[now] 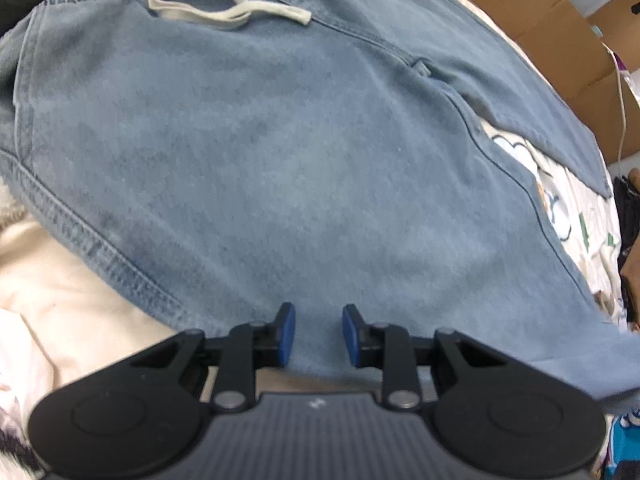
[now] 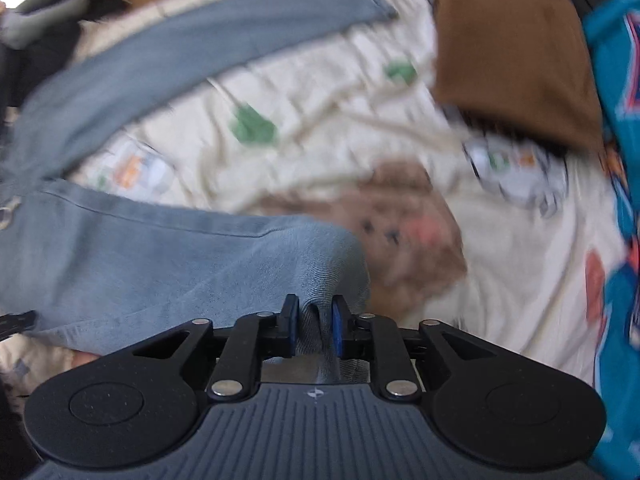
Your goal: Fold clothes
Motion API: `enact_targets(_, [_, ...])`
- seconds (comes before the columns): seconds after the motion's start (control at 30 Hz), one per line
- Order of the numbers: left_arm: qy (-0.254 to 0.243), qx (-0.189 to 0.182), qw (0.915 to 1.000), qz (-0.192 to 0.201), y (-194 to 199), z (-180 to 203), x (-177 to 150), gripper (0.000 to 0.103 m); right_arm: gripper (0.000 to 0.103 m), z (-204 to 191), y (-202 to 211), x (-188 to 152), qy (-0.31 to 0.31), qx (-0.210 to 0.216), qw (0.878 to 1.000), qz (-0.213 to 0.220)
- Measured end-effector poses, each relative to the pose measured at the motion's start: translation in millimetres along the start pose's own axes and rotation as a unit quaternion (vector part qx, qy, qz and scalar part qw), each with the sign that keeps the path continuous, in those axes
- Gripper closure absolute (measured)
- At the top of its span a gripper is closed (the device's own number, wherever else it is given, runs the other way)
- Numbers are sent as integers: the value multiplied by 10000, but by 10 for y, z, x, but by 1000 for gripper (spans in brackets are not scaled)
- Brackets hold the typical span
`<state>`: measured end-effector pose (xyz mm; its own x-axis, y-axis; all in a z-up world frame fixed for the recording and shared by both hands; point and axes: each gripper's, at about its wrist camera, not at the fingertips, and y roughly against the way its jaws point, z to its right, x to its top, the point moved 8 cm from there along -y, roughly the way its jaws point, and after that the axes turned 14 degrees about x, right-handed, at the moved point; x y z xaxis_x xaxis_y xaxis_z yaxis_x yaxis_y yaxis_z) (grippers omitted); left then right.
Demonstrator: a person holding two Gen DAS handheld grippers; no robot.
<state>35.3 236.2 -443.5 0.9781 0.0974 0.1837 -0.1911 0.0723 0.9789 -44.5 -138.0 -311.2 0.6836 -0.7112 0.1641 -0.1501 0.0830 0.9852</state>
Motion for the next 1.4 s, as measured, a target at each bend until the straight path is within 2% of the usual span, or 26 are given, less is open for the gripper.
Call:
enact_targets(0.03, [-36, -17, 10000, -25, 4, 1, -18, 75, 83, 40, -23, -41, -105, -64, 9999, -21])
enact_targets(0.1, [-89, -30, 9999, -58, 5, -2, -45, 75, 72, 85, -24, -36, -227, -78, 9997, 3])
enact_targets(0.13, [-87, -31, 9999, -65, 5, -3, -53, 75, 70, 106, -23, -29, -284, -80, 9996, 18])
enact_targets(0.2, [-74, -35, 9999, -68, 1, 11, -46, 74, 57, 135, -41, 18, -364, -82, 9993, 68])
enact_targets(0.23, [-73, -43, 9999, -68, -2, 22, -38, 74, 55, 140, -63, 67, -381, -82, 9992, 108])
enact_targets(0.4, [-151, -78, 9998, -42, 14, 86, -15, 74, 54, 251, -318, 305, -874, -51, 9961, 138])
enact_targets(0.57, [-74, -72, 9999, 7, 45, 44, -11, 74, 54, 450, -592, 457, -1251, -17, 9921, -108])
enact_targets(0.73, [-41, -50, 10000, 12, 46, 10, -25, 74, 54, 658, -747, 520, -1689, -114, 9851, -302])
enact_targets(0.77, [-51, -46, 10000, 12, 45, 28, -24, 74, 54, 674, -770, 509, -2046, -197, 9783, -273])
enact_targets(0.8, [-62, -40, 10000, 15, 47, 47, -21, 74, 54, 680, -803, 516, -2128, -193, 9764, -303])
enact_targets(0.93, [-78, -34, 10000, 19, 31, 85, -9, 74, 53, 562, -914, 545, -1928, 27, 9802, -459])
enact_targets(1.03, [-73, -38, 10000, 16, 25, 73, -3, 74, 47, 504, -1028, 491, -1589, -203, 9842, -753])
enact_targets(1.1, [-75, -43, 10000, 16, 64, 25, -29, 74, 47, 528, -1087, 429, -1610, -325, 9822, -912])
enact_targets(1.23, [-98, -42, 9999, 22, 63, 26, -31, 74, 47, 656, -1115, 321, -2394, -539, 9632, -1099])
enact_targets(1.4, [-110, -36, 9999, 30, 62, 27, -31, 74, 47, 639, -1077, 356, -2581, -651, 9533, -1427])
